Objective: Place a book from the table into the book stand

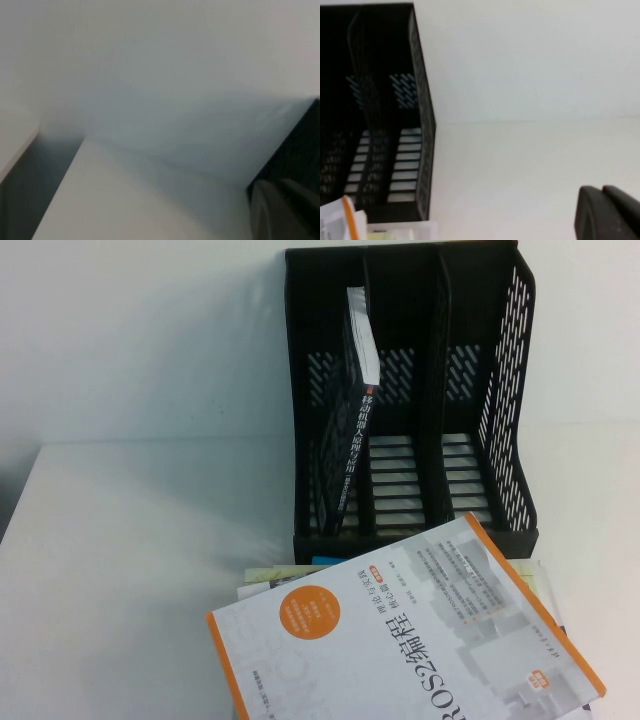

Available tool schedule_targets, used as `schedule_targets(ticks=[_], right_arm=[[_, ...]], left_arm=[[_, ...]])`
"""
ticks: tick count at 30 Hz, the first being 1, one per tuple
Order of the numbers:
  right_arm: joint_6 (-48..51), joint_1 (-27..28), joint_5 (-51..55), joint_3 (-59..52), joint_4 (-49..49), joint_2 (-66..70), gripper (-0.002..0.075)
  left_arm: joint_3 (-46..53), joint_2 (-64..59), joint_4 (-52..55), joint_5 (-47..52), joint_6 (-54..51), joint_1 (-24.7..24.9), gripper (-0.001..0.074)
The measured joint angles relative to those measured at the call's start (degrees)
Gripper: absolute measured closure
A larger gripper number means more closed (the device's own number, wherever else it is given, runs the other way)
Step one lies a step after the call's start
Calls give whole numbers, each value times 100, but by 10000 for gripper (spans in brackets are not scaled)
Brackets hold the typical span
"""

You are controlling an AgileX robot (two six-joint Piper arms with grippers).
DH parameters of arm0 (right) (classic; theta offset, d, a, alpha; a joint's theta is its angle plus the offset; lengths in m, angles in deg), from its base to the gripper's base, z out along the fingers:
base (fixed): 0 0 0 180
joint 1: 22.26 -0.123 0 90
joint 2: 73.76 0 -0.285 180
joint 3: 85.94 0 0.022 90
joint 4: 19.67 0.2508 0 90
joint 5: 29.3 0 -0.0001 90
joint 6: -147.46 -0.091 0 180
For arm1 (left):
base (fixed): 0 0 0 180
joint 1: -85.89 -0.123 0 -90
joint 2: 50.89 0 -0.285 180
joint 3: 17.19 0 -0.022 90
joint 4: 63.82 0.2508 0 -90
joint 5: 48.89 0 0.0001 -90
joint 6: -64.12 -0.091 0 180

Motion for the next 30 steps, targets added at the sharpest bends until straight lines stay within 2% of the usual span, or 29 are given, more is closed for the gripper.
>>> schedule_targets(ticks=[5, 11, 14, 20, 25, 30], right_arm=[[-44, 0, 140, -334, 874, 11, 729], [366, 0, 216, -1010, 1663, 172, 729], [957, -77, 250, -1155, 1940, 484, 729], [2157, -472, 106, -1109, 2456, 1391, 729], [2822, -594, 17, -991, 3145, 2547, 729], [3832, -606, -12, -747, 4394, 3447, 729]], left_arm=[[0, -748, -81, 562, -57, 0, 738], [0, -1391, -1055, 697, -489, 0, 738], [0, -1784, -1966, 711, -1573, 0, 738], [0, -2484, -4588, 846, -4025, -25, 738], [0, -2990, -5914, 1440, -5350, -657, 738], [23, -3230, -6512, 1912, -5879, -1544, 738]])
